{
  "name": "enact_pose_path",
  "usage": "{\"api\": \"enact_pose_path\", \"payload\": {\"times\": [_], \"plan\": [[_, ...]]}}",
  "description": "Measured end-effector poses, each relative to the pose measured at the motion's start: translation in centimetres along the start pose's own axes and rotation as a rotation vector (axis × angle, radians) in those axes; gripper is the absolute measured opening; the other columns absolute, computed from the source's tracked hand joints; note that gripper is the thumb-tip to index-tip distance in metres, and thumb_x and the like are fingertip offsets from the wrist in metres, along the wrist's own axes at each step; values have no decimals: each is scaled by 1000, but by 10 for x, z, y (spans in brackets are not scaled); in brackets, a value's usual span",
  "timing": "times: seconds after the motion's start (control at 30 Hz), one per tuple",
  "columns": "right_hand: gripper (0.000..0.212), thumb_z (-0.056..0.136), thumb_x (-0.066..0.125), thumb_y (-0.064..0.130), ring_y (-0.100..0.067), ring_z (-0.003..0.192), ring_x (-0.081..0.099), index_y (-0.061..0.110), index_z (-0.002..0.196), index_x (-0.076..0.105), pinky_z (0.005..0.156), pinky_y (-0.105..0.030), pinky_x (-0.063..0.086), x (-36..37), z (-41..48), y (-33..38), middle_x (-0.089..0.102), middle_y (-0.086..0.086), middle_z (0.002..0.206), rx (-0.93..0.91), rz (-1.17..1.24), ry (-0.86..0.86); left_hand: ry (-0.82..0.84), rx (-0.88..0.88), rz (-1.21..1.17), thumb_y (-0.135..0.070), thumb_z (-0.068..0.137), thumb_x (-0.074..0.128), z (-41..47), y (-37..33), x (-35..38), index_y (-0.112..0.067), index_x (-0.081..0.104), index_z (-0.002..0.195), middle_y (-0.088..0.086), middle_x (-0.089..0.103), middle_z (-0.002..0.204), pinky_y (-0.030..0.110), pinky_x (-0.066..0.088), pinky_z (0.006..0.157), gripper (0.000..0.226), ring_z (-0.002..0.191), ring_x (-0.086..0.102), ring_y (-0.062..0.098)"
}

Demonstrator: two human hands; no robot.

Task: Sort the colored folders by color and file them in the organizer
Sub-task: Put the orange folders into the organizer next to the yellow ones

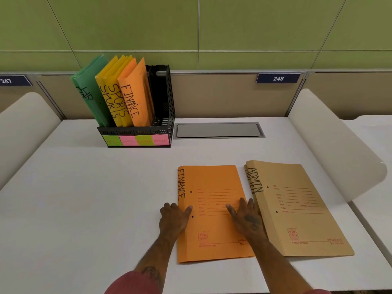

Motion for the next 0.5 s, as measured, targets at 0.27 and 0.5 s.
{"api": "enact_pose_path", "payload": {"times": [0.27, 0.5], "plan": [[81, 93, 33, 71, -34, 130, 42, 10, 145, 41, 101, -46, 44, -7, 11, 9, 46, -18, 141, 54, 169, -61, 63, -48, -136, -67, 88, 50, 9, -6, 4, -11, 52, 131, 13, 48, 132, 43, 46, 94, 71, 124, 45, 29], [87, 89, 35, 77, -36, 132, 45, 13, 148, 41, 105, -50, 45, -11, 17, 8, 43, -19, 146, 71, 320, -39, 117, -44, -313, -65, 77, 69, 13, 1, 2, -10, 60, 124, 11, 62, 123, 44, 52, 96, 73, 113, 60, 28]]}}
Point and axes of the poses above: each hand's wrist, its own z-axis towards the middle knuckle, its own x-axis out of the palm, y = z × x, the point moved 5 cm from there along z, towards the middle knuckle
